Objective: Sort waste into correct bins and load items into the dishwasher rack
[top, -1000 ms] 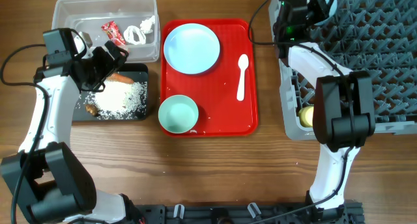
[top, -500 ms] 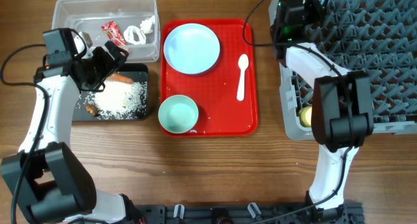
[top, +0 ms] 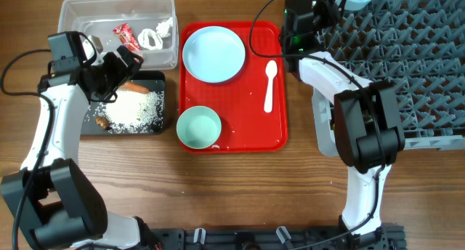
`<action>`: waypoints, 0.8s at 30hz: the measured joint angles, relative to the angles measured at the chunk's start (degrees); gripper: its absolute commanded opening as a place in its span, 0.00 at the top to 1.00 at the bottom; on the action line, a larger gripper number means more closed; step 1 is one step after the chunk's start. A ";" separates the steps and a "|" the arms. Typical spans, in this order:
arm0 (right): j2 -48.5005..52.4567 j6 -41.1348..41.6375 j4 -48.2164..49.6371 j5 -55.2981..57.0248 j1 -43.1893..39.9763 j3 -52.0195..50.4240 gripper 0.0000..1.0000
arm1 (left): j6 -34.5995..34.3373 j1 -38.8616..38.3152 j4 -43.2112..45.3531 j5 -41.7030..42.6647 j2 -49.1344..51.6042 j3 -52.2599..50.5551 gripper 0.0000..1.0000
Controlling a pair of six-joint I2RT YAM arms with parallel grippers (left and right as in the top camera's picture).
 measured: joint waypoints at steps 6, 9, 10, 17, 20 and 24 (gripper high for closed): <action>-5.68 12.85 -12.17 -4.22 1.33 -0.22 0.11 | 0.00 0.00 0.04 0.04 0.00 0.00 0.00; -13.88 26.88 -24.63 -14.91 1.33 -0.44 0.11 | 0.00 0.00 0.02 0.17 0.00 0.00 0.00; -17.31 32.63 -27.41 -19.45 0.85 -0.44 0.10 | 0.00 0.00 0.00 0.17 0.00 0.00 0.00; -34.51 62.64 -37.86 -45.77 -10.86 1.07 0.00 | 0.00 0.00 0.00 0.17 0.00 0.00 0.00; -32.26 68.57 -45.42 -57.96 -17.51 1.88 0.00 | 0.00 0.00 -0.02 0.17 0.00 0.00 0.00; -21.86 71.67 -51.41 -74.44 -23.71 3.04 0.00 | 0.00 0.00 -0.02 0.17 0.00 0.00 0.00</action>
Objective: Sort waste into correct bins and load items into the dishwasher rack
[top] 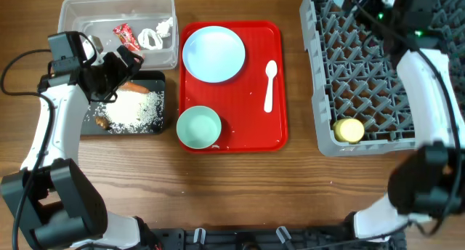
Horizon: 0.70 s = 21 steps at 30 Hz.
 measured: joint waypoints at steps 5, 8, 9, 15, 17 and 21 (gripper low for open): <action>3.63 4.26 0.20 -6.05 -1.68 0.07 0.03 | 0.00 0.00 0.02 0.00 0.00 0.00 0.00; 3.63 8.33 1.62 -2.64 -1.46 1.27 0.15 | 0.00 0.00 -0.02 0.00 0.00 0.00 0.00; 3.63 9.33 2.12 0.42 -1.22 1.40 0.19 | 0.00 0.00 0.02 0.00 0.00 0.00 0.00; 6.23 11.63 10.05 12.00 0.15 2.12 0.22 | 0.00 0.00 -0.02 0.00 0.00 0.00 0.00; 9.31 11.78 12.98 12.02 0.15 2.67 0.22 | 0.00 0.00 0.02 0.00 0.00 0.00 0.00; 18.10 11.39 8.96 9.66 -0.02 8.26 0.21 | 0.00 0.00 0.04 0.00 0.00 0.00 0.00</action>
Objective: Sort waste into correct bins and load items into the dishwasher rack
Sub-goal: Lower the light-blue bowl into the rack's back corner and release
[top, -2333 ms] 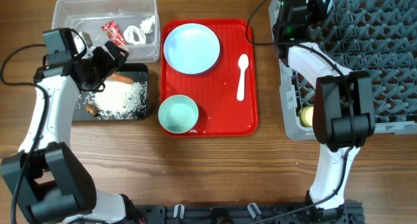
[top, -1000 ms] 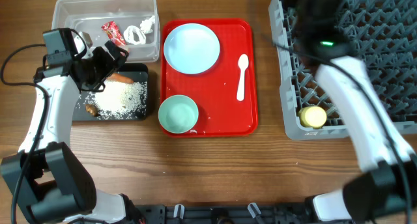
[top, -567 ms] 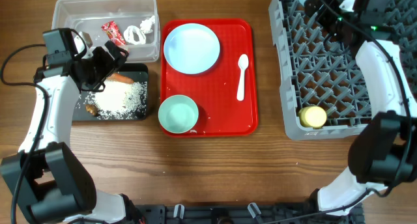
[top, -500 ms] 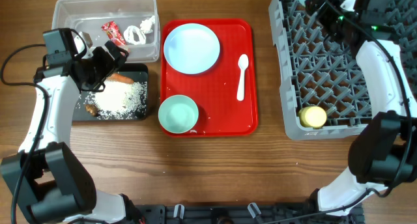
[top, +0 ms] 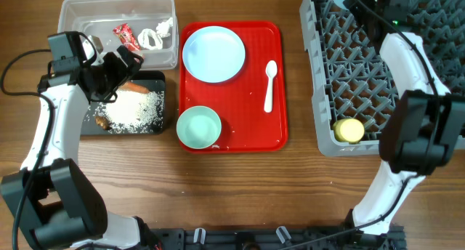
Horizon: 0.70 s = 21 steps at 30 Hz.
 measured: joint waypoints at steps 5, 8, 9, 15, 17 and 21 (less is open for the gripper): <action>2.36 -0.81 -2.19 -0.44 0.00 6.84 0.28 | 0.00 0.00 -0.02 0.02 0.00 0.00 0.00; 2.45 -0.70 -2.34 -0.39 0.00 7.37 0.37 | 0.00 0.00 -0.02 0.00 0.00 0.00 0.00; 2.60 -0.68 -2.45 -0.37 0.00 7.37 0.43 | 0.00 0.00 -0.02 0.00 0.00 0.00 0.00; 5.33 -1.36 -5.35 -0.39 0.00 7.37 0.60 | 0.00 0.00 -0.02 0.00 0.00 0.00 0.00; 5.60 -1.88 -6.32 -0.37 0.00 7.37 0.62 | 0.00 0.00 -0.02 0.00 0.00 0.00 0.00; 5.60 -3.06 -7.82 -0.13 -0.28 7.37 0.70 | -0.02 0.00 -0.02 0.00 0.00 0.00 0.00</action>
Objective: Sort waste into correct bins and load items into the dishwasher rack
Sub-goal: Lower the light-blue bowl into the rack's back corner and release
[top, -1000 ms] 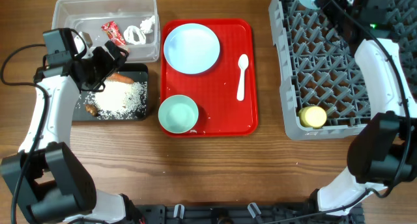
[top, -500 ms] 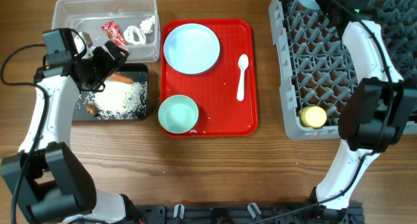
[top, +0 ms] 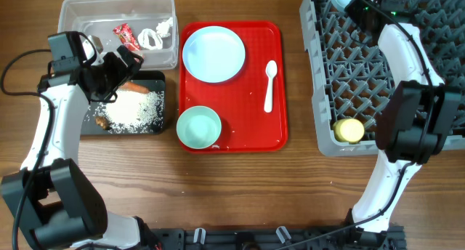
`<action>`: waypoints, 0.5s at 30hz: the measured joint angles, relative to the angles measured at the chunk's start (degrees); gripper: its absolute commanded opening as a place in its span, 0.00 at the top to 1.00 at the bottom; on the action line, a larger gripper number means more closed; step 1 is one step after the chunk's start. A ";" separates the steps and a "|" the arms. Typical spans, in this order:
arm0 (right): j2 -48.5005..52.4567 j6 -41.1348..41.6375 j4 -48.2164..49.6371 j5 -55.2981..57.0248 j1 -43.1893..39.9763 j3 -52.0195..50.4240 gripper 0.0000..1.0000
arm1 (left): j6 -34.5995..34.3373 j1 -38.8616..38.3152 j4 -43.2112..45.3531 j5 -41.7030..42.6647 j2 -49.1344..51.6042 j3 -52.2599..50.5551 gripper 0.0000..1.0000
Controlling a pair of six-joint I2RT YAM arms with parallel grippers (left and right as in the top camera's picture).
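On the red tray [top: 280,137] lie a pale blue plate [top: 213,54], a mint bowl [top: 198,127] and a white spoon [top: 269,85]. My left gripper [top: 120,70] hangs open over the black tray [top: 91,126] of rice and food scraps, close to an orange scrap [top: 136,85]. The right arm reaches to the far left corner of the grey dishwasher rack [top: 385,68]. My right gripper [top: 357,1] sits there right beside a light blue cup, half cut off by the frame edge. Its jaws are hidden. A yellow cup [top: 349,130] sits in the rack's near left corner.
A clear plastic bin [top: 73,17] at the back left holds a red wrapper [top: 125,36] and crumpled white paper [top: 154,36]. Bare wooden table [top: 240,192] lies in front of the trays and between the red tray and the rack.
The right arm has shifted slightly, its forearm now lying a little more to the right. The light blue cup stays at the rack's far left corner. The left arm and the red tray's items are unchanged.
At first the right arm stood near the red tray's far right corner with the light blue cup at the top edge. Then it reached over the rack's far side. After that the cup showed at the rack's far left corner, where it remains. The left arm never moved.
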 measured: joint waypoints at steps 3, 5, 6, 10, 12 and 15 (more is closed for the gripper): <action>0.00 -1.79 -0.15 0.00 -0.20 0.00 0.93 | 0.02 0.00 0.00 0.00 0.00 0.00 0.00; 0.00 -2.69 -0.52 0.17 -0.26 0.00 0.96 | 0.02 0.00 0.00 0.00 0.00 0.00 0.00; 0.00 -3.34 -0.76 0.15 -0.31 0.00 0.96 | 0.00 0.00 0.00 0.00 0.00 0.00 0.00; -0.76 -5.44 -1.07 0.42 -0.35 0.00 0.96 | 0.02 0.00 0.00 0.00 0.00 0.00 0.00; -1.73 -6.64 -1.49 0.81 -0.35 0.00 0.96 | 0.02 0.00 0.00 0.00 0.00 0.00 0.00; -3.82 -8.66 -2.58 1.38 -0.35 0.00 0.96 | 0.02 0.00 0.00 0.00 0.00 0.00 0.00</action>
